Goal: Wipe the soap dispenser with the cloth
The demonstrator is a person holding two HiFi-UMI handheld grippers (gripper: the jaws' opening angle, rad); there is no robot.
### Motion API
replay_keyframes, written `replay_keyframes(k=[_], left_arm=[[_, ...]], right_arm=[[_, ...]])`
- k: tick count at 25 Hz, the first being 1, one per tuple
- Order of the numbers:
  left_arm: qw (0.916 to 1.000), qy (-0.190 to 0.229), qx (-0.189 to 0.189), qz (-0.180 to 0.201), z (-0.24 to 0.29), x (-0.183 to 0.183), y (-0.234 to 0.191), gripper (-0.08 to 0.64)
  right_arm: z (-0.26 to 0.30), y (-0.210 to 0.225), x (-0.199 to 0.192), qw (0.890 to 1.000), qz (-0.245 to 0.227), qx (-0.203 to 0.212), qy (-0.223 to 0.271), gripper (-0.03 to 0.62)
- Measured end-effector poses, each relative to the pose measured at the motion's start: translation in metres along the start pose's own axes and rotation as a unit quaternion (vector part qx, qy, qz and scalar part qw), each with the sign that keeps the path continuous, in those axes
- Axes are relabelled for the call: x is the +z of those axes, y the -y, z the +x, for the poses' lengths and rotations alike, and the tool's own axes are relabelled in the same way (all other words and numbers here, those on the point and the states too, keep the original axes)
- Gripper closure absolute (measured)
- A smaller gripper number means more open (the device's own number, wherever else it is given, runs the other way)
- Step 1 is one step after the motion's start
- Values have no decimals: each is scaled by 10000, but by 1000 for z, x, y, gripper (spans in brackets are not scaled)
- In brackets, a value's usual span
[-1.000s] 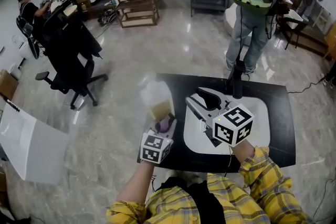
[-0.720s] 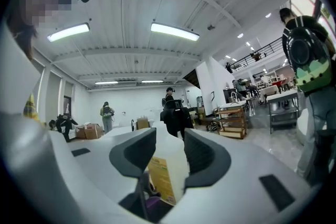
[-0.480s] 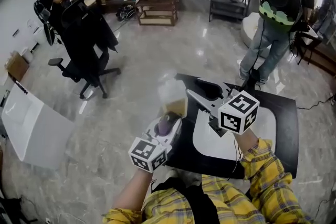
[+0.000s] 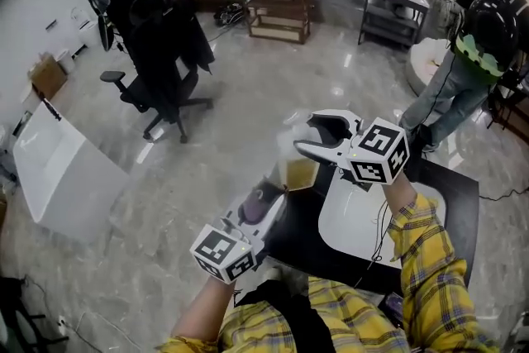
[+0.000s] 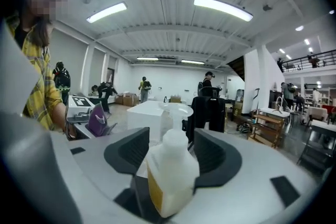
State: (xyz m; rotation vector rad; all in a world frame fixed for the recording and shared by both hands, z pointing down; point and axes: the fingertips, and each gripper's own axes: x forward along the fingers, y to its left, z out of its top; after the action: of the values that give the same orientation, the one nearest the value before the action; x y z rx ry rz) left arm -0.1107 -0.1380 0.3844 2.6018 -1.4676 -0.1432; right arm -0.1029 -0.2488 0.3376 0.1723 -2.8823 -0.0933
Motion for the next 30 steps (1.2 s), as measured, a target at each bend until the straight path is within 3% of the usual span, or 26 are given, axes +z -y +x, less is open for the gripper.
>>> replay_keyframes(k=[8, 13, 16, 19, 24, 30], left_arm=[[9997, -12, 251, 8, -26, 2, -11, 499], [9998, -55, 208, -26, -27, -1, -10, 499], [9999, -54, 135, -23, -24, -2, -10, 500], [9999, -39, 121, -47, -20, -1, -15, 499], [10000, -25, 38, -48, -9, -2, -20, 500], [9998, -48, -141, -103, 6, -5, -10, 499]], right_arm=[[27, -1, -5, 9931, -719, 794, -468, 354], [34, -4, -6, 9872, -775, 1232, -649, 358], [37, -7, -8, 9863, -649, 1385, -615, 420], [40, -5, -7, 9900, -464, 1219, -545, 425], [44, 3, -10, 9959, -284, 603, -607, 425], [37, 19, -13, 9959, 165, -611, -645, 426]])
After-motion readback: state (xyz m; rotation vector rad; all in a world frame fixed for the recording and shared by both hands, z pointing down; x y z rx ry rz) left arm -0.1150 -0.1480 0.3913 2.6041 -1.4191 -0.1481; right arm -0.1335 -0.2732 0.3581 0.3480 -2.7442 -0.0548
